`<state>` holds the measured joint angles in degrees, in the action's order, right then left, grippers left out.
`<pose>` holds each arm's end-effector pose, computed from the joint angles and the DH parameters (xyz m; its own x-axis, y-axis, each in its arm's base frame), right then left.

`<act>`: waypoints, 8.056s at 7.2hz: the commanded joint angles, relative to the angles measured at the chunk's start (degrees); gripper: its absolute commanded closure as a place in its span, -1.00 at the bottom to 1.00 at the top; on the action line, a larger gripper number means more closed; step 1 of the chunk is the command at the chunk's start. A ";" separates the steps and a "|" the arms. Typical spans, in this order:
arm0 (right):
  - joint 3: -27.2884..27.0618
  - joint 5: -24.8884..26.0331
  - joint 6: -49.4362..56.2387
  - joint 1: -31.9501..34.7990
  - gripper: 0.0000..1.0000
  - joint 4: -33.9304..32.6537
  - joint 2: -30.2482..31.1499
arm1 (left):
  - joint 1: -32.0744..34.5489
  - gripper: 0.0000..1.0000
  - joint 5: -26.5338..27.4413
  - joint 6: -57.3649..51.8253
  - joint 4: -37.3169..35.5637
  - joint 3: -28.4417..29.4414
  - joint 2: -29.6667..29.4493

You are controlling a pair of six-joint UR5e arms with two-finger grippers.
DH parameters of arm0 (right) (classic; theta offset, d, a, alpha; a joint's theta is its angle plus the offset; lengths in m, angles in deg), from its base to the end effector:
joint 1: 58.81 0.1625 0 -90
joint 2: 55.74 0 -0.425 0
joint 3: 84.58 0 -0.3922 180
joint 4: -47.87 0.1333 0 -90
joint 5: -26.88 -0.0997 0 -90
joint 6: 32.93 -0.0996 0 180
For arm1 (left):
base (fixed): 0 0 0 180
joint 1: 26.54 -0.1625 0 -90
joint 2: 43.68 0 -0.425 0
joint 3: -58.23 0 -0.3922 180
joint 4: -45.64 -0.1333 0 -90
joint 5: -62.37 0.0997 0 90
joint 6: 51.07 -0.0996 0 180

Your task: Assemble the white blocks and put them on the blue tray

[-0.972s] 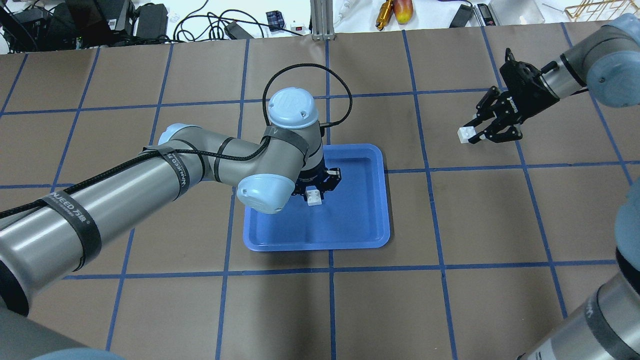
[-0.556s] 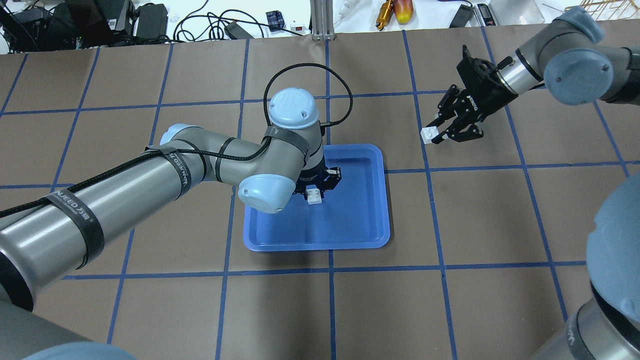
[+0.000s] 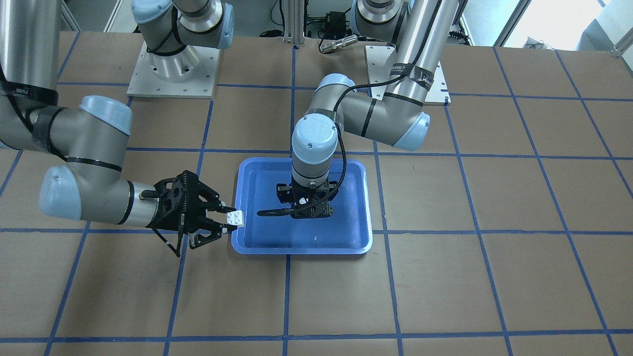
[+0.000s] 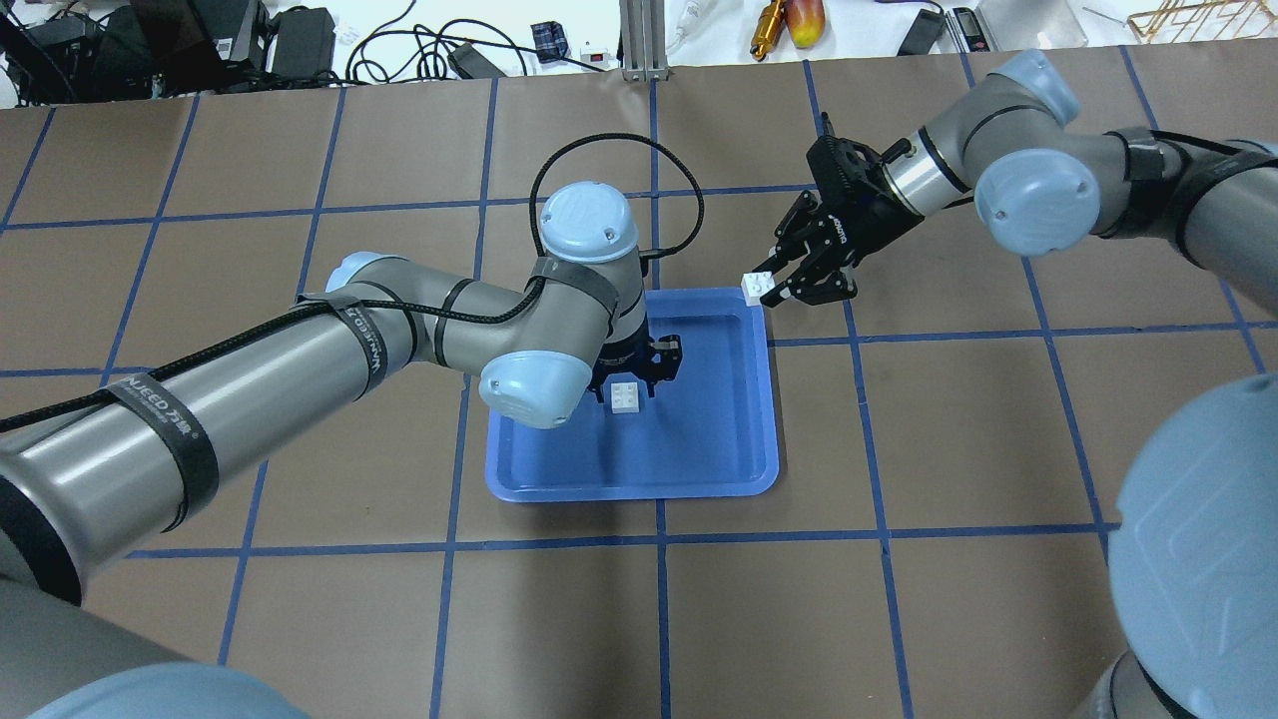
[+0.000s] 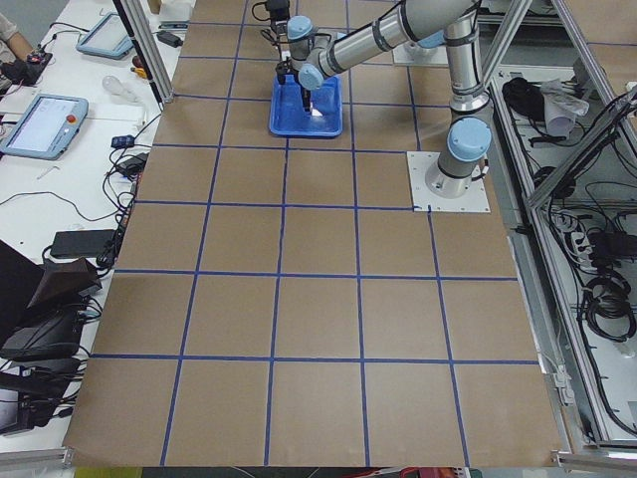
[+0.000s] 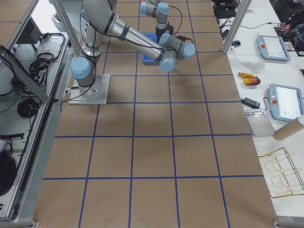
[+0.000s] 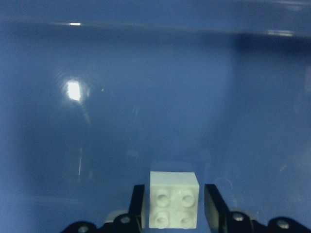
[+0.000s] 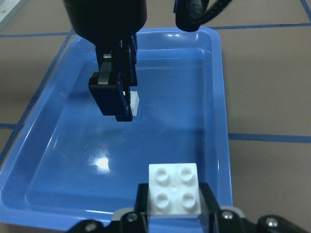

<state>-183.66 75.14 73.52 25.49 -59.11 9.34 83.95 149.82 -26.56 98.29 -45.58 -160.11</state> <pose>0.1412 -0.5948 0.2284 0.1137 -0.9884 -0.1005 -0.7204 -0.0124 -0.6934 -0.3331 -0.4980 0.1853 -0.9972 -0.0718 0.0195 -0.0705 0.9954 0.0643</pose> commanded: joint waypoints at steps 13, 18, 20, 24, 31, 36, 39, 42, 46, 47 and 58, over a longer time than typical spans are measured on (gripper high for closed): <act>-23.18 4.39 -27.61 12.46 1.00 -42.87 1.99 | -7.48 1.00 -6.33 -6.66 -0.36 -4.91 2.61; -22.83 3.78 -28.05 12.90 1.00 -43.75 0.58 | -7.40 1.00 -6.42 -6.57 -1.77 -4.65 2.43; -23.09 3.86 -28.23 12.90 1.00 -46.30 -0.38 | -7.13 1.00 -6.42 -6.57 -1.94 -4.65 2.43; -22.92 3.86 -31.29 12.99 1.00 -46.39 -0.47 | -6.96 1.00 -6.42 -5.96 -1.94 -4.73 2.43; -22.74 4.21 -33.06 14.49 1.00 -47.62 -1.18 | -5.64 1.00 -6.33 -5.87 -2.29 -4.73 2.44; -22.74 4.39 -35.96 14.49 0.27 -47.44 -1.18 | -5.64 1.00 -6.33 -5.87 -2.29 -4.82 2.52; -22.48 4.30 -36.14 14.40 0.14 -47.44 -1.00 | -4.93 1.00 -6.42 -5.87 -2.29 -4.82 2.96; -22.12 4.56 -38.49 14.31 -0.62 -47.27 -1.00 | -4.76 1.00 -7.82 -5.43 -2.29 -5.00 3.14; -22.21 10.75 -47.35 13.96 -1.00 -46.30 3.72 | -4.76 1.00 -7.82 -5.26 -2.29 -5.00 3.14; -22.39 13.15 -48.96 13.70 -1.00 -44.21 6.09 | -4.67 1.00 -7.91 -5.34 -2.29 -5.00 3.05; 1.86 34.53 -112.68 3.41 -1.00 12.39 23.77 | -4.14 1.00 -8.09 -2.80 -2.29 -5.08 3.23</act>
<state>-183.74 109.49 -36.71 29.37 -50.75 31.31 79.82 141.83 -30.31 96.04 -50.64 -156.79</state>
